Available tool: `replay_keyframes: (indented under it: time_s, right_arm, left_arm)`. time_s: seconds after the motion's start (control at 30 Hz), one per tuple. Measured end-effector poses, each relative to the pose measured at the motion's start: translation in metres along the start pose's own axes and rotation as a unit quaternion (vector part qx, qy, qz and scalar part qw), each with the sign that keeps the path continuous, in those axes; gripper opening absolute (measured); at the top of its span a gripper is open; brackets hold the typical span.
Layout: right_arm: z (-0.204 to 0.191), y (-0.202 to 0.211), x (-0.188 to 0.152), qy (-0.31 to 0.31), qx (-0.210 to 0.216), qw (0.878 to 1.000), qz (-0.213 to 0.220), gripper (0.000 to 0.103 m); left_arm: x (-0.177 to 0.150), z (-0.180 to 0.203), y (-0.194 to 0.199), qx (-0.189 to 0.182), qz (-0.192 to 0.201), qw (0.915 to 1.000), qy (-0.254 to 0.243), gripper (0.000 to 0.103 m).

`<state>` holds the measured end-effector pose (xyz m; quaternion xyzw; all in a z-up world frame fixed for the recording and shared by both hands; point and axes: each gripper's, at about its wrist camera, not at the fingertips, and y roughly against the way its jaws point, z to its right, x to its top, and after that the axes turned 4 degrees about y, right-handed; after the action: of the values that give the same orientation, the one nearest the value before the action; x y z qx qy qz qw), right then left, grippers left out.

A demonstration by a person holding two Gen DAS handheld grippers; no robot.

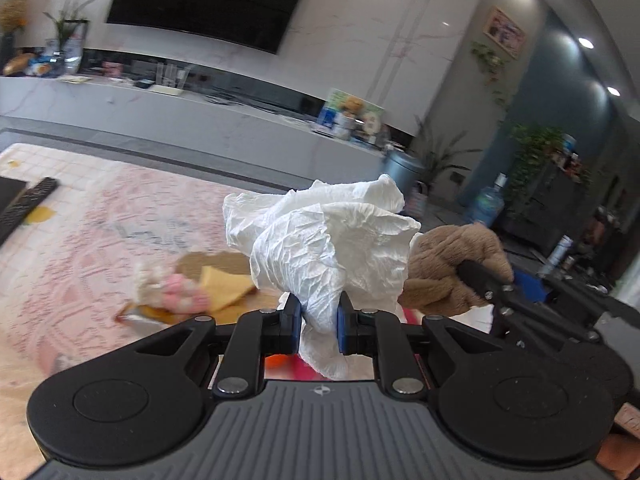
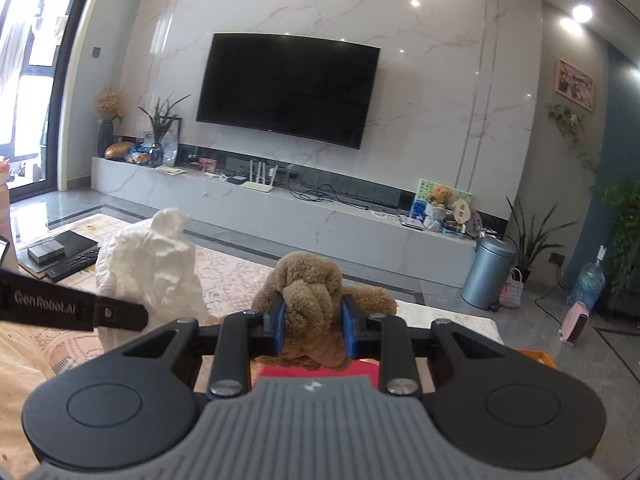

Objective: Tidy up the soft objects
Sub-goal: 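Carry tissue and plush over the orange box and open both grippers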

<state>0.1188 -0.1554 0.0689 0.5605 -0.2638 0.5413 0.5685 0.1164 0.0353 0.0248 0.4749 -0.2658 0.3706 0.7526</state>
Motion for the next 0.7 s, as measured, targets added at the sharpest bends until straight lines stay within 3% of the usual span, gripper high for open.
replay_keyframes:
  time_s: [0.17,0.3,0.53,0.7]
  right_arm:
    - [0.051,0.011,-0.003,-0.013,-0.047,0.999,-0.01,0.027]
    - [0.088,0.013,-0.007,-0.023,-0.078,0.996,-0.023,0.027]
    - [0.13,-0.009,-0.03,-0.039,-0.092,0.993,-0.064,0.027]
    - [0.141,-0.04,-0.045,-0.04,-0.078,0.992,-0.086,0.027]
  left_arm:
    - [0.019,0.047,-0.031,-0.063,-0.036,0.9971,-0.025,0.019]
    - [0.026,0.08,-0.067,-0.088,-0.073,0.9921,-0.051,0.019]
    - [0.013,0.124,-0.133,-0.069,-0.145,0.9769,-0.141,0.019]
    - [0.006,0.135,-0.171,-0.052,-0.185,0.9671,-0.167,0.018]
